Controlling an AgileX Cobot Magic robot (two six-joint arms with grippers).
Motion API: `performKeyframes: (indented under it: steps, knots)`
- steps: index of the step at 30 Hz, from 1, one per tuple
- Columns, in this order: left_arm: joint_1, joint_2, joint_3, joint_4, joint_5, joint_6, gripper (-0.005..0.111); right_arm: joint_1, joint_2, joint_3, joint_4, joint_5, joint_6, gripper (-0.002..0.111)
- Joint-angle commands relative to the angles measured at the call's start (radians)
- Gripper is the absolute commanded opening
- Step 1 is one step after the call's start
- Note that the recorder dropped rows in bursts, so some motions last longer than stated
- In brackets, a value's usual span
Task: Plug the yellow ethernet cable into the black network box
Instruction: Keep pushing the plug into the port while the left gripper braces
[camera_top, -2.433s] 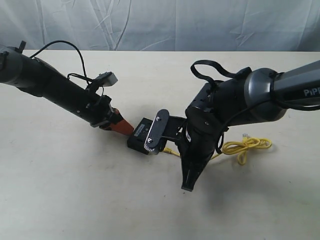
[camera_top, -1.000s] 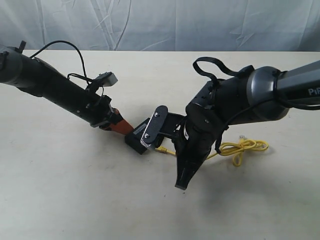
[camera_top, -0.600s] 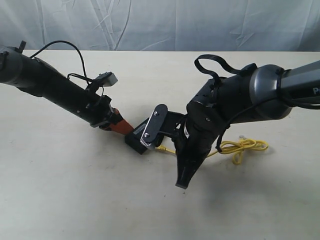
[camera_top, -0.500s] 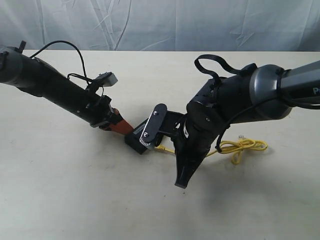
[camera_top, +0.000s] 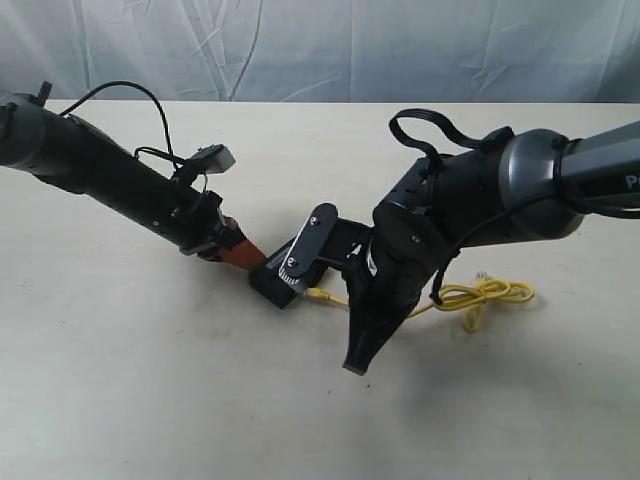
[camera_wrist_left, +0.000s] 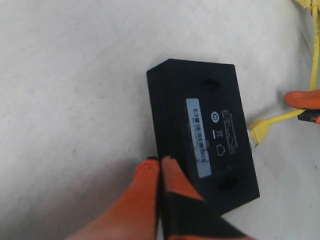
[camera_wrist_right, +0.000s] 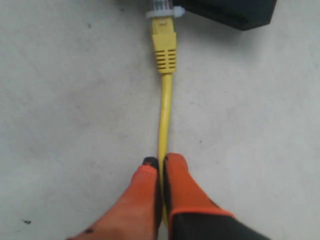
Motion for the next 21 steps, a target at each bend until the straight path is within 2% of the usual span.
performKeyframes:
  steps: [1,15,21]
  knots:
    - [-0.001,0.003,0.003,-0.005,0.015,0.002,0.000,0.000,-0.002,-0.003,0.000,0.016,0.049,-0.001]
    - [-0.001,0.003,0.003,-0.005,0.034,0.002,0.000,0.000,-0.002,-0.003,-0.024,0.006,0.073,-0.001]
    - [-0.001,0.003,0.003,-0.005,0.034,0.002,0.000,0.000,-0.002,-0.003,-0.022,-0.009,0.012,-0.001]
